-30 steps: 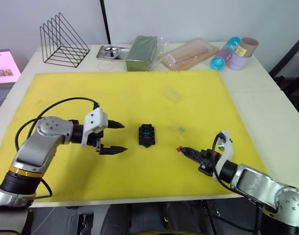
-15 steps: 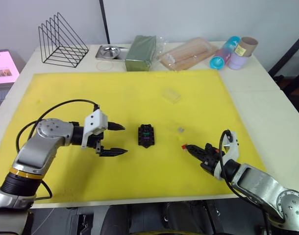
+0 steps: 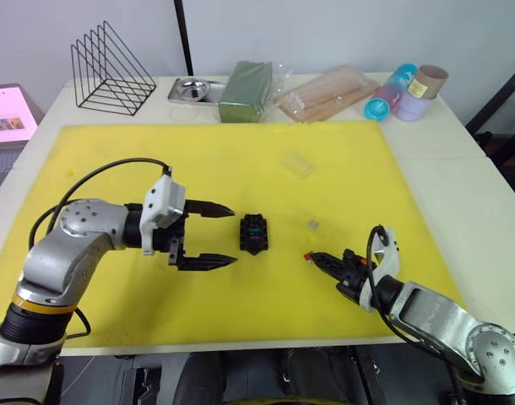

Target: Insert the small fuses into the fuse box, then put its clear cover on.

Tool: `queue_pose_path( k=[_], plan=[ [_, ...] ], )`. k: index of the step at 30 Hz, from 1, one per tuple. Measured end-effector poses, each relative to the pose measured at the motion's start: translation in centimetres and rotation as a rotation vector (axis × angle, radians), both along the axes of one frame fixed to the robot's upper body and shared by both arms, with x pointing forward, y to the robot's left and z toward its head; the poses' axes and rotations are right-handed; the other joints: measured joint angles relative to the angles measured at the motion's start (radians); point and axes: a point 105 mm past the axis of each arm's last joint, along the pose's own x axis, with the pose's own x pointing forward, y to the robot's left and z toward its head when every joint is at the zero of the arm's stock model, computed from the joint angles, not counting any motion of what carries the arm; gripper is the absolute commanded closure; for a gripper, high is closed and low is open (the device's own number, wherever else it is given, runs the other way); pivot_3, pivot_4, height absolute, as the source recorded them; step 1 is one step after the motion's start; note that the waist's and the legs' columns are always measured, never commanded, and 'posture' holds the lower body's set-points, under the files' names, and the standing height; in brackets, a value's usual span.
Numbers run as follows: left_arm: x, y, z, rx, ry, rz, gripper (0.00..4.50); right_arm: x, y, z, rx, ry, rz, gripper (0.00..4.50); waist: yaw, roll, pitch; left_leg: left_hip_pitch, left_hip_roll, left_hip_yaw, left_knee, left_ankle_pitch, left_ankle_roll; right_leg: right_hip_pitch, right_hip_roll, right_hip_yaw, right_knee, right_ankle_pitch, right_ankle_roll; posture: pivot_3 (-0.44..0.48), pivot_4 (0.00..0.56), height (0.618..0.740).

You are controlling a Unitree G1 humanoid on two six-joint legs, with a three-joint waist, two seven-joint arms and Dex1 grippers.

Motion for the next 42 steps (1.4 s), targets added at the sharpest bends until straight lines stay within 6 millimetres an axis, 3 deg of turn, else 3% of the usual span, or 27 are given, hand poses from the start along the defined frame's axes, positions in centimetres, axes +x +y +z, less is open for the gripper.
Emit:
queue_pose_path(
  k=[14,17,28,35,42],
  plan=[
    [0.1,-0.7,-1.4,0.037,-0.005,-0.021,0.0,-0.2,-0.1,-0.5,-0.007,0.02,-0.003,4.48,0.001,0.0,0.0,0.0,-0.001,0.0,0.0,0.0,0.0,0.0,0.0,0.0,0.0,0.0,0.0,0.0,0.15,0.74],
    [0.2,-0.7,-1.5,0.039,-0.013,-0.016,0.0,-0.3,-0.3,-0.5,-0.032,0.021,0.011,3.84,0.001,0.0,0.0,0.0,-0.001,0.0,0.0,0.0,0.0,0.0,0.0,0.0,0.0,0.0,0.0,0.0,0.15,0.74],
    [0.7,-0.5,-1.5,0.049,-0.031,0.002,0.0,-1.9,-1.2,0.7,-0.142,-0.054,0.216,0.13,0.006,0.0,-0.001,0.0,-0.001,0.0,0.002,0.0,0.0,0.002,0.0,0.0,0.0,0.0,0.0,0.0,0.15,0.74],
    [1.1,-0.5,-1.3,0.046,-0.037,0.006,0.0,-1.8,-2.2,3.6,-0.271,-0.185,0.477,0.13,0.006,0.0,-0.001,0.0,-0.001,0.0,0.003,0.0,0.0,0.002,0.0,-0.001,-0.001,0.0,0.0,0.0,0.15,0.74],
    [1.2,-0.7,-1.4,0.047,-0.034,0.002,0.0,-0.3,-3.0,4.5,-0.406,-0.248,0.728,0.13,0.004,0.0,0.0,0.0,-0.001,0.0,0.002,0.0,0.0,0.001,0.001,-0.001,-0.001,0.0,0.0,0.0,0.15,0.74]
  ],
)
